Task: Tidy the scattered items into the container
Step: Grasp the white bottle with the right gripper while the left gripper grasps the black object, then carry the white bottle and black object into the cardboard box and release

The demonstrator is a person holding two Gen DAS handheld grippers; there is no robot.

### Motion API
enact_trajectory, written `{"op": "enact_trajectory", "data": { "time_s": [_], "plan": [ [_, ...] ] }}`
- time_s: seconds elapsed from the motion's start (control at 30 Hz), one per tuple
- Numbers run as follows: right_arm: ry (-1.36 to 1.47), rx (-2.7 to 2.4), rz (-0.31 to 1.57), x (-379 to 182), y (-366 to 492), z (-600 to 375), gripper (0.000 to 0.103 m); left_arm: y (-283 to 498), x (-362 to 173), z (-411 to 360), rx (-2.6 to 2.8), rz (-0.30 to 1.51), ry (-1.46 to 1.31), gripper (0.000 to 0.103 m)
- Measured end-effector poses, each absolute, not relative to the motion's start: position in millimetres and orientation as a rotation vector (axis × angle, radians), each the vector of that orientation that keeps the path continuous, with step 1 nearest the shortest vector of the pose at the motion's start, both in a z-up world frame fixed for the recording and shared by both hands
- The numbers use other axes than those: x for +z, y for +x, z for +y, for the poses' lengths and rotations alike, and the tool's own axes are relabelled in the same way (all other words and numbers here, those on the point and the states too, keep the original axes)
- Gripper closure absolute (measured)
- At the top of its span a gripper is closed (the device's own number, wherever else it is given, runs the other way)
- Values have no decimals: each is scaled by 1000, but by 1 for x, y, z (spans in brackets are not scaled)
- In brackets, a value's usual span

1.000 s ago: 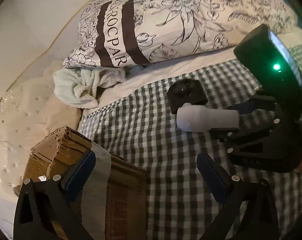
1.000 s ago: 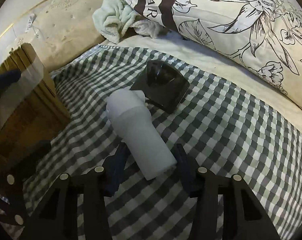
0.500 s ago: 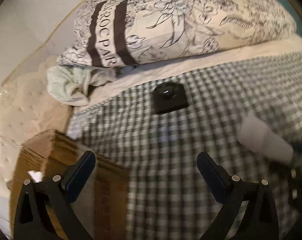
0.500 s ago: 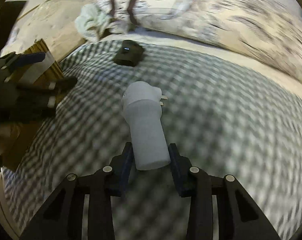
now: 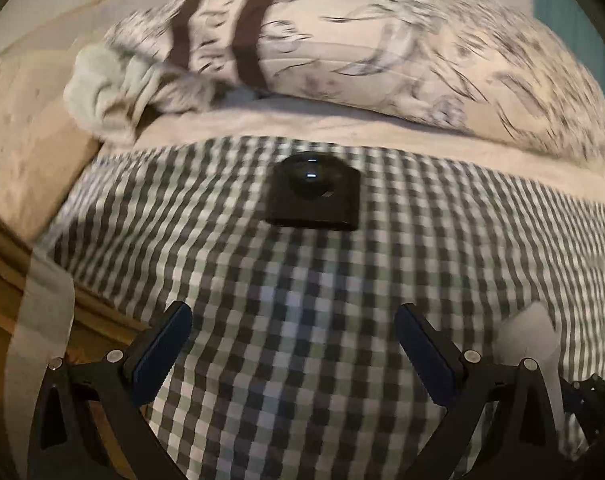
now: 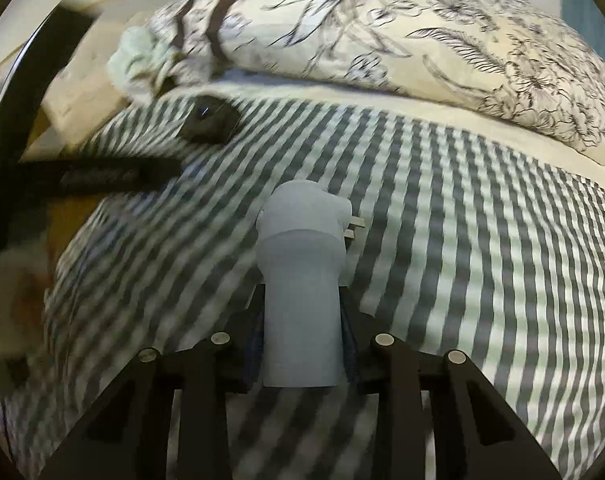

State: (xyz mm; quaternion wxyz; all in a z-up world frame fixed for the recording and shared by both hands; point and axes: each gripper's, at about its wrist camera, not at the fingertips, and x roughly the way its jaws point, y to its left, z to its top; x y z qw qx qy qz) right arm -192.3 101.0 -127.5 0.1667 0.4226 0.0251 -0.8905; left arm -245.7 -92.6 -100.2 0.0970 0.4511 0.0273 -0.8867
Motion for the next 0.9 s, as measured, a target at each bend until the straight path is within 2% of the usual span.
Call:
{"op": "enact_trajectory", "data": {
  "time_s": [0.17, 0.4, 0.57, 0.7, 0.73, 0.77, 0.8, 0.9],
  "plan": [
    [1198, -2706, -79, -131, -224, 114, 71, -259, -102, -103, -2673, 241, 1279, 0],
    [1195, -2676, -138, -139, -233, 118, 70, -293, -108, -101, -2739, 159, 1207, 0],
    [1173, -2665, -183, -141, -232, 121, 70, -317, -116, -102, -2727, 31, 1181, 0],
    [1166, -2662, -193, -142, -232, 121, 70, -337, -130, -110, -2665, 71, 1278, 0],
    [1163, -2662, -193, -143, -232, 121, 70, -340, -134, -111, -2656, 84, 1311, 3],
    [1163, -2662, -196, -143, -231, 122, 69, -340, -136, -111, -2669, 101, 1327, 21],
    [1163, -2660, -201, -143, -231, 122, 69, -339, -135, -111, -2693, 124, 1330, 24],
    [1162, -2662, -203, -143, -231, 120, 70, -333, -131, -107, -2707, 143, 1331, 24]
  ]
}}
